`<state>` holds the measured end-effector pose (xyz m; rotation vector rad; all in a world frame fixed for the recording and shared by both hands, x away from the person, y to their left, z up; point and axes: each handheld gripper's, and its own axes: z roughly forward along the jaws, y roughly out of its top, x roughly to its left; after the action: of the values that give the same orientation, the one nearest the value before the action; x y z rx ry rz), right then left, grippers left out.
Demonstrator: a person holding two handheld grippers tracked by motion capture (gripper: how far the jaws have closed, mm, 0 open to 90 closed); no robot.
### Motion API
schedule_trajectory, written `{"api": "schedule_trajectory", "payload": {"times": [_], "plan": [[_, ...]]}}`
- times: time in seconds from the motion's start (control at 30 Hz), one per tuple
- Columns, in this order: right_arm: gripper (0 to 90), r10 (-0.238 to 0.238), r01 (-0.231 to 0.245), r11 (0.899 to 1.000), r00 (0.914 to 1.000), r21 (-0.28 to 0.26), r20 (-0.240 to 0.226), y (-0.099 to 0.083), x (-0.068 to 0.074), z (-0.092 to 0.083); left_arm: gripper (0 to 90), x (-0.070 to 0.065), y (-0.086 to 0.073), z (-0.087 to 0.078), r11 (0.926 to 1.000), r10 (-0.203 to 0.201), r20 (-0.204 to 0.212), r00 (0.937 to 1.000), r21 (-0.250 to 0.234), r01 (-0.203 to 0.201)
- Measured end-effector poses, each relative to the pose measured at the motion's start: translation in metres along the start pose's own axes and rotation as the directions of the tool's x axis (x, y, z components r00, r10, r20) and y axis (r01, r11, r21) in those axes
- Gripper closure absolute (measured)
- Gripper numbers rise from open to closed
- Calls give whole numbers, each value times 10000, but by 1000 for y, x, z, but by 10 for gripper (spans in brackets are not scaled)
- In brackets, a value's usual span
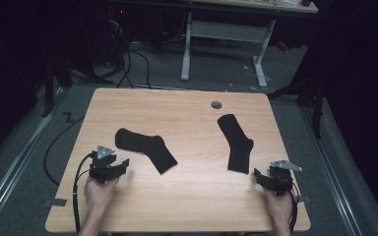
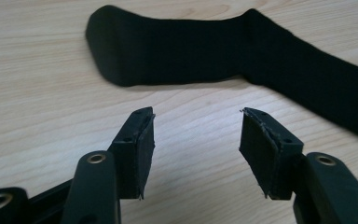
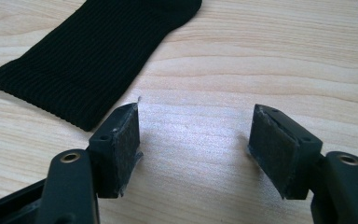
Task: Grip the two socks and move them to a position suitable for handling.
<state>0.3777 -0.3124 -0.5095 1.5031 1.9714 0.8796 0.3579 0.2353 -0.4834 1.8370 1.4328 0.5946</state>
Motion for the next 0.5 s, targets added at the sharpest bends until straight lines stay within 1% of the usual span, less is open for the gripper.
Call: {"api": "schedule_trajectory", "payload": {"times": [0.03, 0.1, 0.17, 0.2, 0.23, 0.3, 0.33, 0.37, 0.43, 0.5], "plan": [[339, 0, 0, 10000, 10000, 0, 2, 0, 0, 0, 453, -2, 3, 2, 9999, 110, -4, 9999, 76, -110], [339, -2, 2, 10000, 10000, -3, 2, 0, 0, 0, 453, -6, 8, 4, 9998, 184, -7, 9998, 121, -183], [339, -1, 1, 10000, 10000, -1, 2, 0, 0, 0, 453, -11, 12, 7, 9999, 116, 105, 9999, 42, -117], [338, -1, 1, 10000, 10000, 2, -1, 0, 0, 0, 453, -13, 14, 9, 9999, 119, 146, 9998, 81, -120], [339, -1, 1, 10000, 10000, -2, 0, 0, 0, 0, 452, -16, 17, 12, 9995, 234, 110, 9997, 199, -236], [338, -5, 5, 10000, 10000, -3, -4, 0, 0, 0, 450, -19, 21, 17, 9990, 316, 127, 9994, 310, -320], [339, -7, 7, 10000, 10000, -1, -4, 0, 0, 0, 450, -21, 22, 19, 9990, 329, 150, 9993, 307, -334], [339, -5, 5, 10000, 10000, -2, -4, 0, 0, 0, 452, -22, 23, 22, 9995, 194, 252, 9995, 248, -200], [339, -3, 3, 10000, 10000, -2, -4, 0, 0, 0, 450, -24, 27, 28, 9987, 212, 222, 9995, 468, -222], [339, -52, 52, 10000, 10000, -15, 7, 0, 0, 0, 449, -27, 31, 34, 9983, 235, 216, 9995, 521, -246]]}}
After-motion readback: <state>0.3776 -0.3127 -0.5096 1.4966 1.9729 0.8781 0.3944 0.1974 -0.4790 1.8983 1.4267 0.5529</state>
